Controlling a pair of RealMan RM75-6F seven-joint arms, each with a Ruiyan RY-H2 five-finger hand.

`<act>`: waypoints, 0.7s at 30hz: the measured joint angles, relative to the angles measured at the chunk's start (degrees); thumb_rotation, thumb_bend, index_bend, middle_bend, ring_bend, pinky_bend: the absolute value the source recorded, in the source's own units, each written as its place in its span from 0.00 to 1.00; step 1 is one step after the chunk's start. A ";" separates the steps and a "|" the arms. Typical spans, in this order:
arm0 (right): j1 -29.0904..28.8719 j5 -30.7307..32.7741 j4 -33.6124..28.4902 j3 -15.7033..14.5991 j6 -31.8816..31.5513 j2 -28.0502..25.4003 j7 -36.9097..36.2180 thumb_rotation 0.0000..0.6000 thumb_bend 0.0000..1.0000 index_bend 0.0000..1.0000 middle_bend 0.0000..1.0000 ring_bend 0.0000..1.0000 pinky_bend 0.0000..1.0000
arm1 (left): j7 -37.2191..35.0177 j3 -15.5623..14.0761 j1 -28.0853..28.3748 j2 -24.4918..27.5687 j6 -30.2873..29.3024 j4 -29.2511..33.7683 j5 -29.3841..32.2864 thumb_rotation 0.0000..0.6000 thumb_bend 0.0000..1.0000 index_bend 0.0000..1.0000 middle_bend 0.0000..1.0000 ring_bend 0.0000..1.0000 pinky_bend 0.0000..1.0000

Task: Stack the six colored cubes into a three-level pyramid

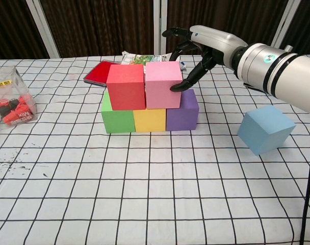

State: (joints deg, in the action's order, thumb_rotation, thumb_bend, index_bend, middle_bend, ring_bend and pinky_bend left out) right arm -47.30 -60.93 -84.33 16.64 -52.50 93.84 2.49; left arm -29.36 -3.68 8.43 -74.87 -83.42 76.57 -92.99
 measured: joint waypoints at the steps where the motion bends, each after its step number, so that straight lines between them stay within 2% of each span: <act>1: -0.02 0.07 0.00 0.05 0.01 0.03 0.05 1.00 0.13 0.00 0.41 0.04 0.00 | 0.00 -0.01 -0.03 -0.01 -0.06 -0.01 -0.03 1.00 0.00 0.10 0.21 0.05 0.05; 21: -0.16 0.83 0.04 0.18 0.60 0.09 0.41 1.00 0.13 0.00 0.41 0.04 0.00 | 0.05 -0.07 0.01 -0.10 0.24 -0.18 0.02 1.00 0.00 0.10 0.22 0.05 0.05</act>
State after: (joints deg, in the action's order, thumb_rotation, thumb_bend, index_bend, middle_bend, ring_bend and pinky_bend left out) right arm -47.46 -60.10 -84.29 16.82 -51.90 93.93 2.89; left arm -29.32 -3.76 8.43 -74.97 -83.18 76.39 -92.97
